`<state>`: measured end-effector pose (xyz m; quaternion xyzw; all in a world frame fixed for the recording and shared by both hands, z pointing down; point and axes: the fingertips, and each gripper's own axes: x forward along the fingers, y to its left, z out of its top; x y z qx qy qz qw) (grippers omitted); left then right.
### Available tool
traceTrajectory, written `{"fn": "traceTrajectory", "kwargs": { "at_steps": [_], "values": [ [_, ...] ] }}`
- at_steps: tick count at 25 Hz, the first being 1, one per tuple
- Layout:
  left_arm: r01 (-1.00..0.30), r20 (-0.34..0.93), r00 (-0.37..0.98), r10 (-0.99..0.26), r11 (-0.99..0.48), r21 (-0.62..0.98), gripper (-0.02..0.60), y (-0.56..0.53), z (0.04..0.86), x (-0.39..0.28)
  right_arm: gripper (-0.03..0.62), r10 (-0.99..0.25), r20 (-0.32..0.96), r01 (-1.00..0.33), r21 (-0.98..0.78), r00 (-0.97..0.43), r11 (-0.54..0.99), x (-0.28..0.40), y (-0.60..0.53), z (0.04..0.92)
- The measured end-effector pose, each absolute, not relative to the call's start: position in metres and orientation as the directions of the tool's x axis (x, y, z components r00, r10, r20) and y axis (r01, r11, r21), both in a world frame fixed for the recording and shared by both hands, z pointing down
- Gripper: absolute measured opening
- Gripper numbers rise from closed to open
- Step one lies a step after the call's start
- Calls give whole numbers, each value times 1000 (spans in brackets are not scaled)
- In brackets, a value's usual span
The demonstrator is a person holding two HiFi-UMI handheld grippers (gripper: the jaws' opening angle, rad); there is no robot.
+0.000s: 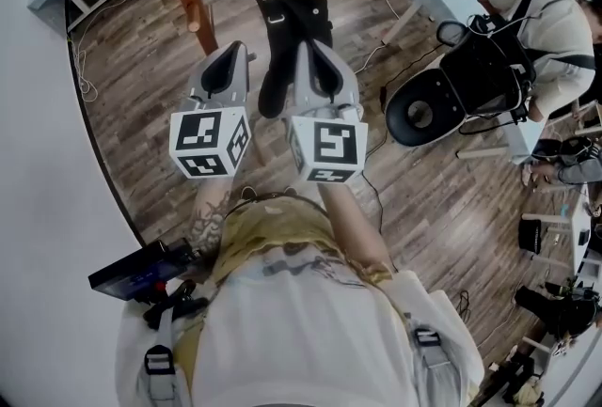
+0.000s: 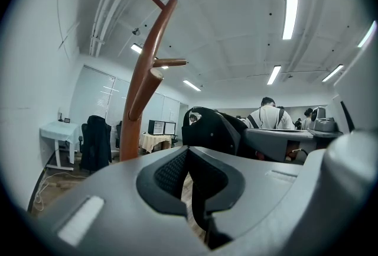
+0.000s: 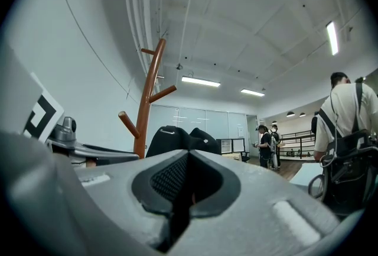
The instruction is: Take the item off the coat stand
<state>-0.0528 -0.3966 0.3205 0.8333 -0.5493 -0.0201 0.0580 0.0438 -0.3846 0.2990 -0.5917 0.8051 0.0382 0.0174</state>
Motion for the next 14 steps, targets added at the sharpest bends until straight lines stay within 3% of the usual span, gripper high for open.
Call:
{"fn": "traceTrajectory", "kwargs": {
  "at_steps": [14],
  "values": [
    [-909, 35, 404, -914, -397, 125, -3, -397, 323, -52, 2, -950, -73, -953, 31, -302, 301, 43, -384, 300]
  ]
}}
